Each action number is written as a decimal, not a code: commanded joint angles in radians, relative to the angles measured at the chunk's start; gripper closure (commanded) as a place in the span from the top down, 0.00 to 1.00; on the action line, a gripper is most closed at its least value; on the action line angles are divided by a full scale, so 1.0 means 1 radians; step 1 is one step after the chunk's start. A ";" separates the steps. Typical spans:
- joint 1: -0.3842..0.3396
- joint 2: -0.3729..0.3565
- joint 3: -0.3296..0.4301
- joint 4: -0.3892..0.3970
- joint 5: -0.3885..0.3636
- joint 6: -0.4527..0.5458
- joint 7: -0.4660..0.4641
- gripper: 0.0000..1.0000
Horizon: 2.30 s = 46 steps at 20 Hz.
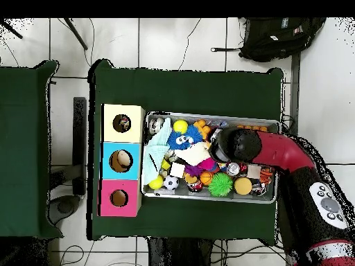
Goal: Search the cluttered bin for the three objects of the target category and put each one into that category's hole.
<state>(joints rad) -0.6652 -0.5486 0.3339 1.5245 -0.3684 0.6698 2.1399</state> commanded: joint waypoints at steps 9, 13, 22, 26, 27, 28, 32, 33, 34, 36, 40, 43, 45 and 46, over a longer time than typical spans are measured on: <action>-0.009 -0.003 0.079 0.111 -0.084 -0.031 -0.142 1.00; -0.010 -0.064 0.067 0.127 -0.081 0.031 -0.149 1.00; -0.017 -0.156 0.045 0.156 -0.074 0.116 -0.164 1.00; -0.017 -0.135 0.042 0.163 -0.086 0.086 -0.152 1.00; -0.017 -0.129 0.039 0.164 -0.091 0.077 -0.148 1.00; -0.016 -0.124 0.038 0.161 -0.094 0.075 -0.147 1.00; -0.020 -0.105 0.028 0.165 -0.113 0.045 -0.142 1.00; -0.023 -0.096 0.026 0.166 -0.119 0.034 -0.142 1.00; -0.025 -0.092 0.026 0.165 -0.121 0.030 -0.143 1.00; -0.028 -0.082 0.023 0.167 -0.129 0.016 -0.142 1.00; -0.029 -0.072 0.017 0.176 -0.141 -0.001 -0.138 1.00; -0.031 -0.070 0.008 0.184 -0.153 -0.006 -0.136 1.00; -0.033 -0.073 0.003 0.187 -0.163 -0.007 -0.135 1.00; -0.034 -0.071 0.003 0.186 -0.165 -0.005 -0.136 1.00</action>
<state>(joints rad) -0.6738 -0.6582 0.3492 1.6026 -0.4508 0.6625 2.1399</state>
